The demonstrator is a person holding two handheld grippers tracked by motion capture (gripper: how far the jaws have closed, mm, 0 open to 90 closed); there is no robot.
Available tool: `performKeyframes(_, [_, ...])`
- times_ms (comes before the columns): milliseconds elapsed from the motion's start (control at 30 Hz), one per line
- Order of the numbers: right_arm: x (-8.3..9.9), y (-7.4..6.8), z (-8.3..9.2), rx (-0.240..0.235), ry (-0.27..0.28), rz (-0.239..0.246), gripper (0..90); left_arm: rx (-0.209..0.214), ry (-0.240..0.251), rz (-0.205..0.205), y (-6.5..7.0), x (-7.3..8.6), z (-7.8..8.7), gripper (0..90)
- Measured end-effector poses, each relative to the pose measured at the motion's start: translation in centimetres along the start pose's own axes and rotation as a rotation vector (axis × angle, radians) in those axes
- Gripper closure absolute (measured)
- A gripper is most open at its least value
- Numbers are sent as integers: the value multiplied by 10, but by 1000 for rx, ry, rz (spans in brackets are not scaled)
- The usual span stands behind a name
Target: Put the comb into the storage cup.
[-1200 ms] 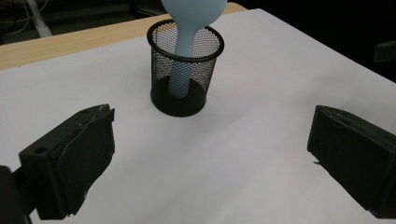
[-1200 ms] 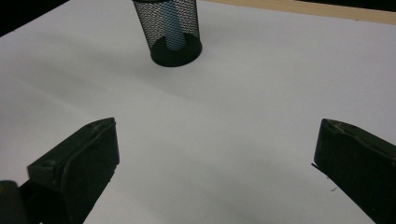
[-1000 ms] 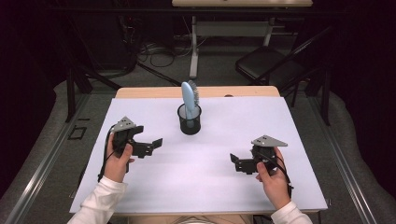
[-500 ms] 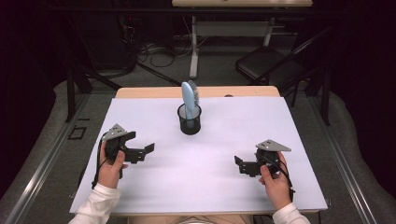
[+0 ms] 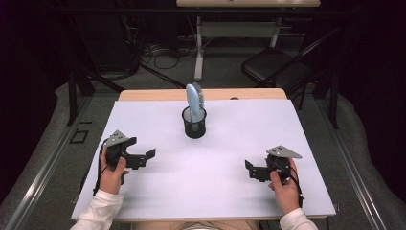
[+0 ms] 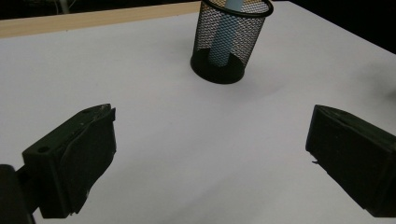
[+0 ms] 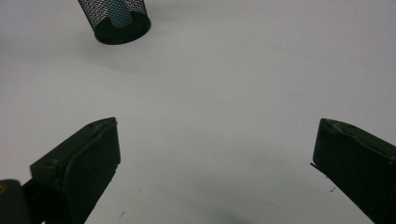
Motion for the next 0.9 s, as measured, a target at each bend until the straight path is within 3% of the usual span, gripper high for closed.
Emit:
performKeyframes(467, [7,13,-5,15,3,-43,10,-31,13,14,-13,7,4,20])
performKeyframes(900, [10,23,-8,18,-10,-124,18,-48,4,26,-19,11,4,20])
Point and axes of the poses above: each handheld gripper's, and its own axes: z roughly backward along the jaws, x roughly out of its underside, y roughly to its right, the point moved 3 cm from there along -z, roughly forward along the jaws, and after that the axes turned 5 degrees about x, right-handed, at the moved point
